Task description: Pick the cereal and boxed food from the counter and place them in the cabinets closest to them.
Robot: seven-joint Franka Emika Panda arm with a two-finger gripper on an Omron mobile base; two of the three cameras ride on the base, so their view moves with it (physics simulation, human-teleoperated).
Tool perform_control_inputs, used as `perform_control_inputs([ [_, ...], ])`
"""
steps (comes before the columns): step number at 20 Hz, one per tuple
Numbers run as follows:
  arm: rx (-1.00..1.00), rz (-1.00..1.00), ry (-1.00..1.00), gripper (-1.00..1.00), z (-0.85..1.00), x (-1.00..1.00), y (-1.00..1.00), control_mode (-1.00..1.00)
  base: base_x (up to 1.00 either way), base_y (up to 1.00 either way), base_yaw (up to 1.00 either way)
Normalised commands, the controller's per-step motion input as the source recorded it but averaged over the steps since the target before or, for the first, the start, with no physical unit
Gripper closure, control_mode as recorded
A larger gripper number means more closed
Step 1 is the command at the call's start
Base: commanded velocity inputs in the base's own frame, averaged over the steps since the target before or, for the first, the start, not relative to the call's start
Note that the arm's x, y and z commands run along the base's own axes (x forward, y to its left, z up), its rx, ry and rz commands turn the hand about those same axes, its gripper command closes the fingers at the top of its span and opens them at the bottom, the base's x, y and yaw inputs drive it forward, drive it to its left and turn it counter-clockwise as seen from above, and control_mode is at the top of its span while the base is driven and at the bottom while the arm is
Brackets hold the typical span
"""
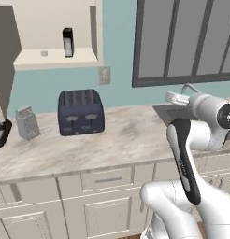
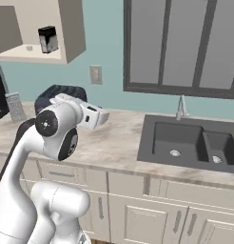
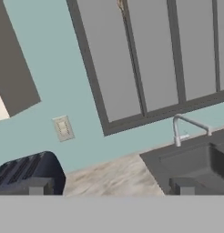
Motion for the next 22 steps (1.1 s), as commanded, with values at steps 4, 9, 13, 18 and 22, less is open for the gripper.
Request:
perform_control_inputs([
  [4, 0.00, 0.00, 0.00, -1.00, 0.00, 0.00, 0.00, 1.00, -0.01, -0.68, 0.00],
  [9, 0.00, 0.00, 0.00, -1.00, 0.00, 0.00, 0.00, 1.00, -0.03, -0.69, 0.00],
  [13, 0.00, 0.00, 0.00, -1.00, 0.00, 0.00, 0.00, 1.00, -0.04, -0.70, 0.00],
  [18, 0.00, 0.00, 0.00, -1.00, 0.00, 0.00, 0.00, 1.00, -0.03, -0.67, 0.00],
  [22, 0.00, 0.00, 0.00, -1.00, 0.00, 0.00, 0.00, 1.00, 0.00, -0.61, 0.00],
])
